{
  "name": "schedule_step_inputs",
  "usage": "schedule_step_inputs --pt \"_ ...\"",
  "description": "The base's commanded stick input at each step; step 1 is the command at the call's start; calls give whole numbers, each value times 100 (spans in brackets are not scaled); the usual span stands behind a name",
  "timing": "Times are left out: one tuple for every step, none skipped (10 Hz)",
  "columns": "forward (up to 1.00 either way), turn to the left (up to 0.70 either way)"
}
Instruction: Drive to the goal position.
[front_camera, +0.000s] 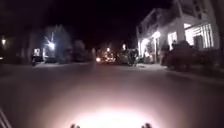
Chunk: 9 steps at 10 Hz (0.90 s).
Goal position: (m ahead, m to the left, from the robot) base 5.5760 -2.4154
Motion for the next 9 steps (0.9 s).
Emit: schedule_step_inputs --pt "60 -15" --pt "60 -13" --pt "60 -1" --pt "60 0" --pt "60 0" --pt "60 0" --pt "60 0" --pt "60 0" --pt "60 0"
